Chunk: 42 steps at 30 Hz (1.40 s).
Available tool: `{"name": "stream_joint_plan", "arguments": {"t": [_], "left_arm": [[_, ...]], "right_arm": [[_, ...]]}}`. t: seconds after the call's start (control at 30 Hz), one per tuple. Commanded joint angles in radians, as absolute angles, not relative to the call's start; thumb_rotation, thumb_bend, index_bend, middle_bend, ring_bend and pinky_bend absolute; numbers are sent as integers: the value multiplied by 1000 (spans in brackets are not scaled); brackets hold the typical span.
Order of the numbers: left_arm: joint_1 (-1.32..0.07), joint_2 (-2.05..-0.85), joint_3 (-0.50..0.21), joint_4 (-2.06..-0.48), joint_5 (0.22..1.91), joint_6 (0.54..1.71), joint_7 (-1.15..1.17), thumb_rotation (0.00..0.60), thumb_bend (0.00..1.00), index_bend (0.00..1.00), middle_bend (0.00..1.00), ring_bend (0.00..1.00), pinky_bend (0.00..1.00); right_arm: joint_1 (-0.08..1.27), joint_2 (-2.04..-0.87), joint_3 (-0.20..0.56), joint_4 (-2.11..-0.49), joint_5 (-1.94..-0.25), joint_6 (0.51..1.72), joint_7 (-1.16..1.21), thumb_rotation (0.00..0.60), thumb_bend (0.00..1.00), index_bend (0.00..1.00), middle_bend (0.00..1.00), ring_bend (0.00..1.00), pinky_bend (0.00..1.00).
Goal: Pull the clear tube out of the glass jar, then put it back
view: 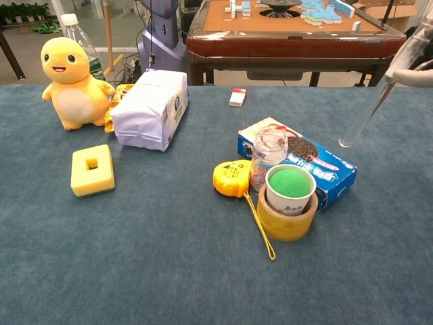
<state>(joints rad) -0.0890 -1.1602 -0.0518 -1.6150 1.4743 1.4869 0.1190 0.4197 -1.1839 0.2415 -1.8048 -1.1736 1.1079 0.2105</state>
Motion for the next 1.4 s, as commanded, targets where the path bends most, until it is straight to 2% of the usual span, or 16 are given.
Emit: {"name": "stream_joint_plan", "arguments": {"t": [0.03, 0.2, 0.37, 0.43, 0.63, 0.73, 0.83, 1.17, 1.27, 1.4], "left_arm": [[-89, -1160, -51, -1616, 1475, 1487, 119, 600, 244, 247, 200, 160, 21], [-88, -1159, -50, -1617, 1474, 1488, 121, 600, 244, 247, 200, 160, 21], [-86, -1157, -50, -1618, 1475, 1491, 120, 600, 244, 247, 200, 160, 21], [-85, -1156, -49, -1619, 1475, 1492, 119, 600, 244, 247, 200, 160, 21], [-85, -1156, -48, -1619, 1476, 1492, 119, 600, 244, 247, 200, 160, 21], [-84, -1155, -48, -1620, 1477, 1494, 119, 600, 244, 247, 200, 160, 21], [-84, -1155, -47, -1620, 1478, 1495, 120, 600, 244, 247, 200, 160, 21], [-85, -1154, -48, -1623, 1477, 1494, 123, 600, 244, 247, 200, 160, 21], [-85, -1154, -48, -1623, 1476, 1493, 123, 600, 244, 247, 200, 160, 21], [-85, -1154, -47, -1623, 1476, 1493, 123, 600, 244, 247, 200, 160, 21]], "right_arm": [[417, -1164, 243, -1807, -1179, 1101, 211, 600, 586, 620, 436, 296, 270], [416, -1224, 231, -1727, -1228, 1201, 67, 600, 586, 620, 436, 296, 270], [414, -1266, 229, -1676, -1252, 1249, 15, 600, 585, 620, 436, 296, 269], [412, -1269, 229, -1685, -1246, 1242, 35, 600, 585, 620, 436, 297, 270], [412, -1183, 241, -1805, -1185, 1073, 293, 600, 586, 620, 437, 296, 270], [413, -1153, 242, -1817, -1201, 1035, 363, 600, 585, 620, 436, 296, 270], [413, -1154, 239, -1798, -1222, 1053, 343, 600, 586, 620, 437, 296, 270], [409, -1285, 216, -1624, -1329, 1271, 2, 600, 585, 621, 436, 296, 270], [407, -1291, 215, -1639, -1317, 1259, 31, 600, 586, 623, 437, 296, 270], [407, -1243, 223, -1731, -1262, 1164, 187, 600, 585, 623, 437, 296, 270]]}}
